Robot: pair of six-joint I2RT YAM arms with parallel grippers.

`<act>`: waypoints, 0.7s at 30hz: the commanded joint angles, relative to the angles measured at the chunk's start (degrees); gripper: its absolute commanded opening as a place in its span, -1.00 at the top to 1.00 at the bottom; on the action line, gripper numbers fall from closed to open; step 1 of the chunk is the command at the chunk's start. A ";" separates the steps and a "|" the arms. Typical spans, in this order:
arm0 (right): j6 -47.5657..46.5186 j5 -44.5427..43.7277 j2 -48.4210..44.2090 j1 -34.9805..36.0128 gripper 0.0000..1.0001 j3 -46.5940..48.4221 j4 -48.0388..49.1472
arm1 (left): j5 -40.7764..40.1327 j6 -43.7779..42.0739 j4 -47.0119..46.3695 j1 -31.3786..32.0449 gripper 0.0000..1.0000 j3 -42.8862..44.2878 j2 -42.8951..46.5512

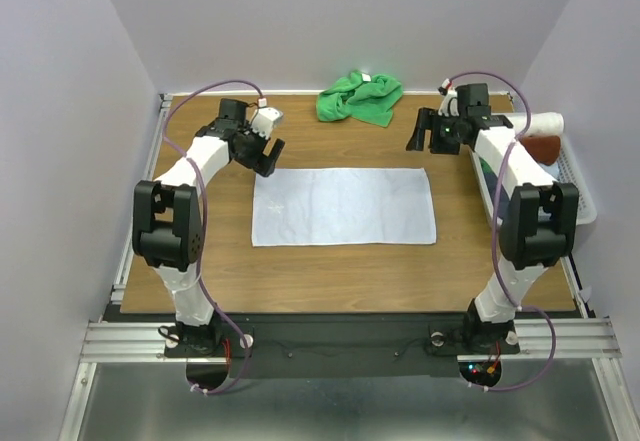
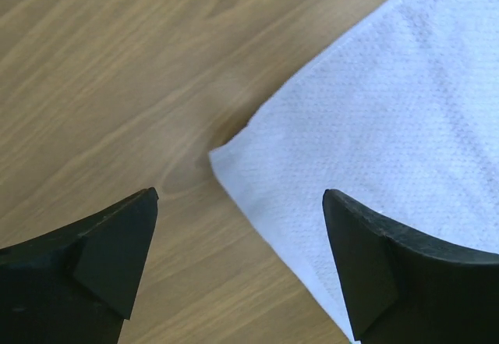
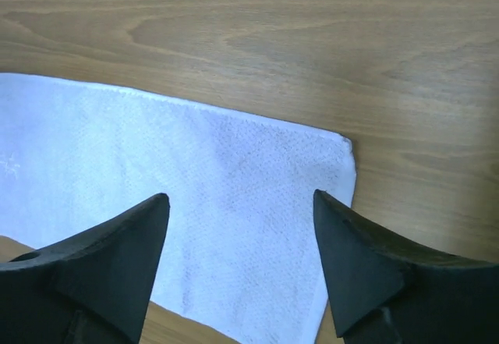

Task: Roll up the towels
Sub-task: Flatten the towel

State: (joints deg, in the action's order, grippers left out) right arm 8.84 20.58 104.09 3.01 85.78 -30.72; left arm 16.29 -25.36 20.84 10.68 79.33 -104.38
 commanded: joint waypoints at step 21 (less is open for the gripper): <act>-22.55 -4.22 -5.13 4.55 0.67 -18.36 -20.78 | 13.23 -13.39 13.87 -1.27 0.43 -22.55 19.04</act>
State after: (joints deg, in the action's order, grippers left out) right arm -10.85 19.73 98.04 6.61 68.62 -49.69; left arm 27.33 -35.75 32.29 8.75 57.14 -85.67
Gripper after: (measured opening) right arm 0.162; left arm 0.287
